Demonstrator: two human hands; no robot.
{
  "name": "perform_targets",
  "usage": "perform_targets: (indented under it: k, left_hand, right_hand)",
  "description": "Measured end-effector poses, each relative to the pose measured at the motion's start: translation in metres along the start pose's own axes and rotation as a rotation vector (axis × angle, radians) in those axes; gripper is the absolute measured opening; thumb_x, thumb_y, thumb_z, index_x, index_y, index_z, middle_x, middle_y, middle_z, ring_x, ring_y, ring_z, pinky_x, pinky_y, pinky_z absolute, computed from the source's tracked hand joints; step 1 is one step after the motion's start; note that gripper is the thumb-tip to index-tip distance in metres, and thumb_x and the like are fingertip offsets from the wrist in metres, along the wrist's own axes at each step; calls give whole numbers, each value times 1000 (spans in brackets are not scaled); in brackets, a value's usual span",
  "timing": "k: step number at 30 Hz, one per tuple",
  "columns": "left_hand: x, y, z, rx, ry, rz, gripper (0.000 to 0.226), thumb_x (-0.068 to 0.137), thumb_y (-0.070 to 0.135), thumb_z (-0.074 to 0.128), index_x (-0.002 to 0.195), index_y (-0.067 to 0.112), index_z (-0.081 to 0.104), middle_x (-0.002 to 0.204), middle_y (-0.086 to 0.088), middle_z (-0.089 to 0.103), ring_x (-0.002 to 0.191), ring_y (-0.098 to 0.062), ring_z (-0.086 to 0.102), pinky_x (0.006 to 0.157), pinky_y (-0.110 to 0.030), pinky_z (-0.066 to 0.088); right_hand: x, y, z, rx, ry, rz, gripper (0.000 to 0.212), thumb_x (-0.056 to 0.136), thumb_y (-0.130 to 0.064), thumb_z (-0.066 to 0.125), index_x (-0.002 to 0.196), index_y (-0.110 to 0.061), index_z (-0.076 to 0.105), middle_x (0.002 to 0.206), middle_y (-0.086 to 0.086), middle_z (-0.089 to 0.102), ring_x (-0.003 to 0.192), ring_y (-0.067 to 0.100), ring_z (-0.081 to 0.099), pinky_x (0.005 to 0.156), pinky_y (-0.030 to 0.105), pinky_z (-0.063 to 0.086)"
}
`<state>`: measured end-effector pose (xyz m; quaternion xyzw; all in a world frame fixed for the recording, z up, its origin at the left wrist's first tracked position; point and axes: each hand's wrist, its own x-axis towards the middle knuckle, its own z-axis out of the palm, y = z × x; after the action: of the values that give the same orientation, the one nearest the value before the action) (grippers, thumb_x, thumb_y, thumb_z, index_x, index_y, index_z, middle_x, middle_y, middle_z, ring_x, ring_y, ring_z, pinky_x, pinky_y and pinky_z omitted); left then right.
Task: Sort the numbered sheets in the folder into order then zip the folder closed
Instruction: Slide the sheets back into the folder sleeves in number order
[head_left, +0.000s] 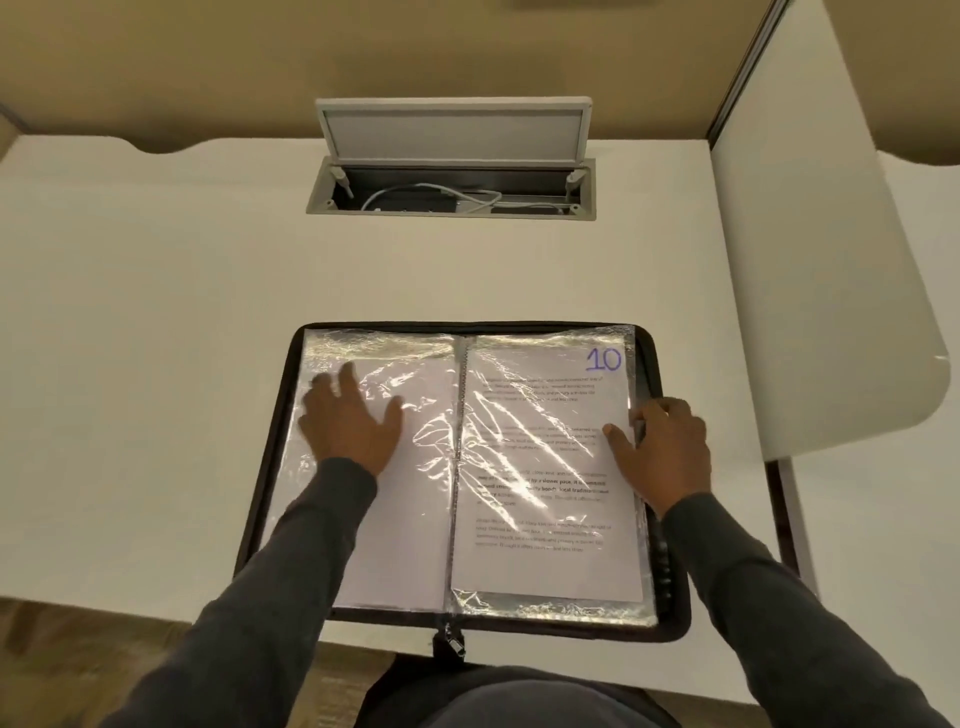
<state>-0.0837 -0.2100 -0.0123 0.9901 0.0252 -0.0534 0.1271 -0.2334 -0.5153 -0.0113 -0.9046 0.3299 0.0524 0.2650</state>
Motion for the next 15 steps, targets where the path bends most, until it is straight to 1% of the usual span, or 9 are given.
perform_targets:
  k: [2,4,8,15]
  left_hand:
    - [-1,-32,-9,51,-37,-172,83,84,62,57,144,10,34,140,-21,37,129,-41,38,101,-54,38]
    - [-4,-53,-13,33,-84,-250,85,83,64,60,140,6,36,133,-21,39,125,-41,40,98,-54,42]
    - [-6,-78,-12,-17,-120,-256,84,81,64,62,134,2,42,127,-20,43,121,-38,44,94,-51,46]
    - [23,-103,-26,-66,-149,-296,81,81,60,66,131,0,46,129,-20,42,124,-37,41,97,-48,44]
  right_hand:
    - [-14,-3,9,-15,11,66,44,90,-46,68,117,-12,59,141,13,43,124,36,43,100,49,43]
    - [-21,-7,16,15,35,117,52,90,-48,67,126,-11,56,147,17,38,131,40,39,106,52,38]
    - [-20,-16,22,30,74,164,47,92,-45,67,121,-9,61,145,19,42,130,42,40,107,50,36]
    - [-18,-49,42,46,98,225,40,91,-42,68,114,-9,64,141,17,45,127,41,42,105,51,41]
